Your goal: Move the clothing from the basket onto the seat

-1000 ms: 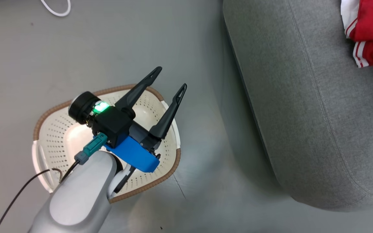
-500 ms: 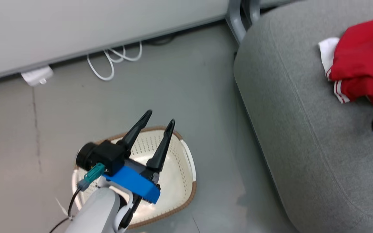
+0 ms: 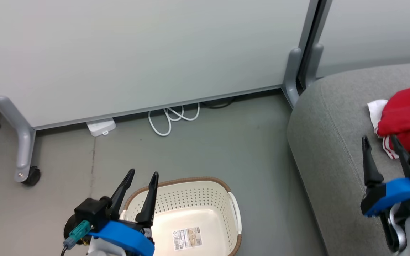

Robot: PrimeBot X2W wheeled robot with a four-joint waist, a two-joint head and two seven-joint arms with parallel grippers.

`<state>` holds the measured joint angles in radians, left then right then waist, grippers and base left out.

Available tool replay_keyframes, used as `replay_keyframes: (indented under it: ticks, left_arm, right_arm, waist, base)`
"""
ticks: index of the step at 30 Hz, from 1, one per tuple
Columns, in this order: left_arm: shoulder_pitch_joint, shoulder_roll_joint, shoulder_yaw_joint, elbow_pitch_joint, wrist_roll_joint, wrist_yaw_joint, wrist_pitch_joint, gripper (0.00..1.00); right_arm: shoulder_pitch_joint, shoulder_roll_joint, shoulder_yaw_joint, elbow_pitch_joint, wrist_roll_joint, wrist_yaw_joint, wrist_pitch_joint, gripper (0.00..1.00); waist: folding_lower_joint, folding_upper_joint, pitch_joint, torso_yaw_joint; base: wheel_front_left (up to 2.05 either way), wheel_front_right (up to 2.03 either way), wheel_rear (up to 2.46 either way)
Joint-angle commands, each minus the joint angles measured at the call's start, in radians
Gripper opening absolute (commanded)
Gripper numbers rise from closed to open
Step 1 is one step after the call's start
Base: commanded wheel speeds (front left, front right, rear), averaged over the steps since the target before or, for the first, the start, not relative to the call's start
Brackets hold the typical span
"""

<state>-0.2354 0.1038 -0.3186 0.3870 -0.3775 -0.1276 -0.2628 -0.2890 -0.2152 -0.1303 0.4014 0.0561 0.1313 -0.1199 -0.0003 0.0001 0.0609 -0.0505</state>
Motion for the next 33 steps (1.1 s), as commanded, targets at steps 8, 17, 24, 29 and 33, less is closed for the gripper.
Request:
replay_keyframes:
  ticks: [8, 17, 24, 29, 33]
  left_arm:
    - [0.075, -0.01, 0.093, 0.0, 0.021, -0.004, -0.003, 1.0]
    - [0.12, -0.03, 0.174, -0.021, 0.035, -0.004, -0.003, 1.0]
    - [0.132, -0.035, 0.189, -0.023, 0.046, -0.004, -0.003, 1.0]
    - [0.127, -0.037, 0.187, -0.022, 0.048, -0.004, -0.003, 1.0]
    - [0.125, -0.039, 0.185, -0.02, 0.05, -0.004, -0.003, 1.0]
  right_arm:
    - [0.232, 0.095, 0.03, -0.235, -0.04, -0.001, 0.08, 1.0]
    - [0.355, 0.146, 0.056, -0.372, -0.064, -0.001, 0.114, 1.0]
    - [0.345, 0.16, 0.052, -0.392, -0.077, -0.001, 0.126, 1.0]
    - [0.338, 0.163, 0.046, -0.394, -0.079, -0.001, 0.127, 1.0]
    - [0.344, 0.165, 0.04, -0.394, -0.077, -0.001, 0.125, 1.0]
  waist:
    - [0.0003, -0.0001, -0.053, 0.062]
    - [0.0003, -0.0001, -0.065, 0.092]
    - [0.0003, -0.0001, -0.068, 0.103]
    - [0.0003, -0.0001, -0.068, 0.112]
    - [0.0003, -0.0001, -0.066, 0.116]
  base:
    - [0.0, 0.0, 0.0]
    - [0.0, 0.0, 0.0]
    - [0.0, 0.0, 0.0]
    - [0.0, 0.0, 0.0]
    - [0.0, 0.0, 0.0]
